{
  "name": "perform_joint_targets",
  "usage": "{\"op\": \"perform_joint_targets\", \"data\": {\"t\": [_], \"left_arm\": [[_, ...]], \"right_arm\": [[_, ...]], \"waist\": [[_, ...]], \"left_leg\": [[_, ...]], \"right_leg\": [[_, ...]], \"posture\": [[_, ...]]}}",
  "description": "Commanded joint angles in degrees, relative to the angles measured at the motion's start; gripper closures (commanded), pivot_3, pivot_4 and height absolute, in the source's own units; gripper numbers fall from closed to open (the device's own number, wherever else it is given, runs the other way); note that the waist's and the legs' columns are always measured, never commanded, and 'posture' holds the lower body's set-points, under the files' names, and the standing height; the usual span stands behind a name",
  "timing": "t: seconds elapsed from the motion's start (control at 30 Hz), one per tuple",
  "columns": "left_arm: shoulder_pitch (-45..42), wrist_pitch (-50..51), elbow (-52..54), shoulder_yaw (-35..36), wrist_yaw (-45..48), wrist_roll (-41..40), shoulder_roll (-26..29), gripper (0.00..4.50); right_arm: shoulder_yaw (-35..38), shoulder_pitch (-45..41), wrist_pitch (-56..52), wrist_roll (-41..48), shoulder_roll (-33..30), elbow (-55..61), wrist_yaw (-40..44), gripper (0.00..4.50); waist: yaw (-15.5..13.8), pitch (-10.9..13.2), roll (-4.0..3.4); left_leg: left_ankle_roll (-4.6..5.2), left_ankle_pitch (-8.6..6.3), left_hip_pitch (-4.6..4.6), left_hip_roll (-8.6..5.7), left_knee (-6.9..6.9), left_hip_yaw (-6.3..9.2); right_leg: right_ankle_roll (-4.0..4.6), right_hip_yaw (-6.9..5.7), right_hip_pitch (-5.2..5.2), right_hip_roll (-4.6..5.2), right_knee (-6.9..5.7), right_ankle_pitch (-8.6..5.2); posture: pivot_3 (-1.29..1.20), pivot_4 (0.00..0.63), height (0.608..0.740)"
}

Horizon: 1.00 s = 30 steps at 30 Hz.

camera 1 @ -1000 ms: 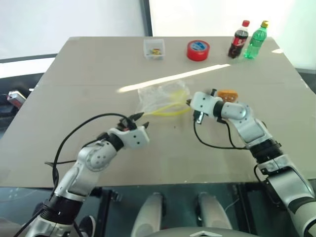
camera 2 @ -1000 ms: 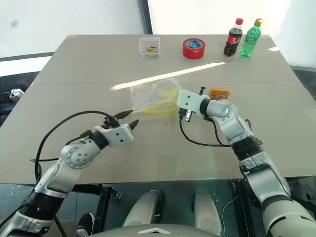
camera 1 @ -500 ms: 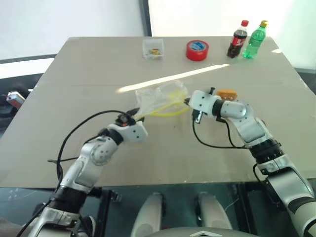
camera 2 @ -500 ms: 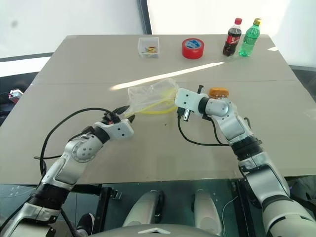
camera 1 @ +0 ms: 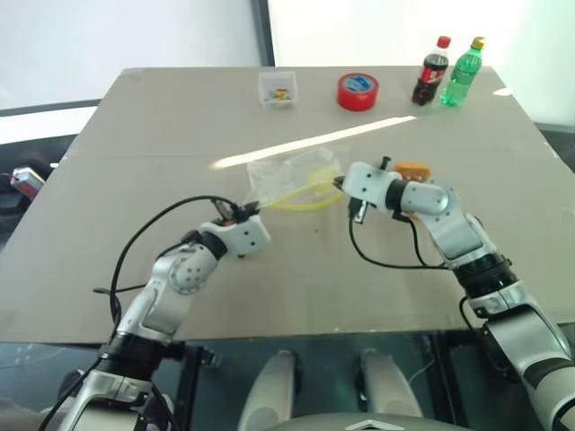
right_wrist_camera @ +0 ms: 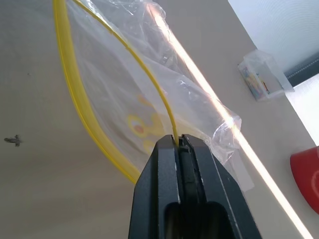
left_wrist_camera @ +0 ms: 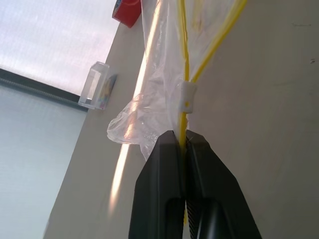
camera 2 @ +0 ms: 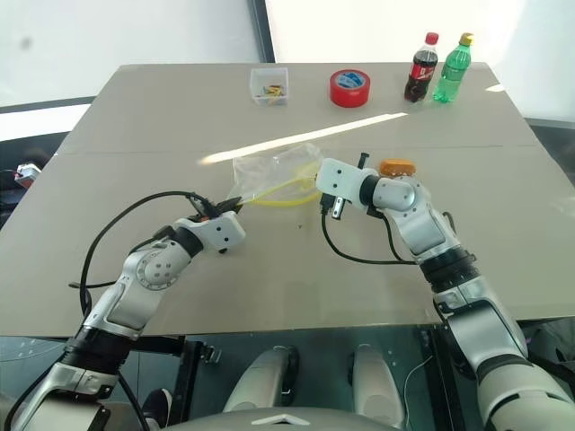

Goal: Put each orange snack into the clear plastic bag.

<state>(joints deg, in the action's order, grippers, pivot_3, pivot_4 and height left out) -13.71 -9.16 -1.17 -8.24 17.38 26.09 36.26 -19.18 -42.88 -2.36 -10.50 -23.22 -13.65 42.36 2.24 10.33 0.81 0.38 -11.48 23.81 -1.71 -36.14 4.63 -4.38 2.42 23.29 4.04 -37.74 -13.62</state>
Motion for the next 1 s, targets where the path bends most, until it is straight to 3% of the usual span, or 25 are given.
{"op": "perform_joint_targets", "data": {"t": [0.03,0.07,0.27,0.47,0.57,0.7,1.0], "left_arm": [[0.3,0.3,2.0,1.0,0.3,-0.5,0.0,4.39],[0.3,0.5,2.2,1.0,0.3,-0.5,-0.1,4.39],[0.4,2.6,3.6,1.0,0.1,-0.7,-1.5,4.50],[0.7,5.4,4.8,2.0,0.1,-1.2,-2.6,4.50],[0.3,6.6,5.1,1.9,0.6,-1.7,-3.3,4.50],[-0.2,6.9,5.3,1.3,1.5,-1.6,-3.9,4.50],[-0.4,6.0,6.0,0.8,3.1,-1.0,-3.6,4.50]], "right_arm": [[1.2,-0.9,-0.6,0.4,-0.3,2.7,0.7,4.50],[1.0,-0.9,-0.3,0.1,-0.6,2.6,0.8,4.50],[2.6,1.3,-1.0,1.4,-2.1,6.2,1.7,1.90],[6.1,6.3,-7.0,8.9,-2.4,16.9,4.7,1.90],[5.3,8.4,-7.5,10.0,-1.2,19.2,4.3,2.71],[3.2,9.1,-6.1,8.2,0.2,17.8,3.2,4.46],[0.6,4.0,-3.7,2.9,4.3,7.9,-1.3,4.46]], "waist": [[0.0,0.0,0.00],[0.0,0.0,0.00],[-0.1,0.0,0.00],[-0.2,0.0,0.00],[0.1,0.0,0.01],[0.1,0.0,0.01],[0.0,0.0,0.01]], "left_leg": [[0.00,0.00,0.00,0.00,0.00,0.00],[0.00,0.00,0.00,0.00,0.00,0.00],[0.00,0.00,0.00,0.00,-0.01,0.01],[0.00,0.00,0.03,0.00,-0.06,0.04],[0.00,0.00,0.01,0.00,-0.08,0.03],[0.00,0.00,-0.03,0.02,-0.10,0.02],[0.00,0.00,-0.01,0.00,-0.13,0.03]], "right_leg": [[0.00,0.00,0.00,0.00,0.00,0.00],[0.00,0.00,0.00,0.00,0.00,0.00],[0.00,0.00,0.00,0.00,-0.01,0.00],[0.00,-0.02,-0.02,0.01,-0.01,0.00],[-0.01,-0.01,-0.02,0.00,-0.06,0.00],[-0.01,-0.01,-0.02,-0.02,-0.12,0.00],[0.00,-0.01,-0.01,-0.01,-0.12,0.00]], "posture": [[0.00,0.150,0.740],[0.00,0.150,0.740],[0.00,0.150,0.740],[0.00,0.150,0.740],[0.00,0.150,0.740],[0.00,0.150,0.740],[0.00,0.150,0.740]]}}
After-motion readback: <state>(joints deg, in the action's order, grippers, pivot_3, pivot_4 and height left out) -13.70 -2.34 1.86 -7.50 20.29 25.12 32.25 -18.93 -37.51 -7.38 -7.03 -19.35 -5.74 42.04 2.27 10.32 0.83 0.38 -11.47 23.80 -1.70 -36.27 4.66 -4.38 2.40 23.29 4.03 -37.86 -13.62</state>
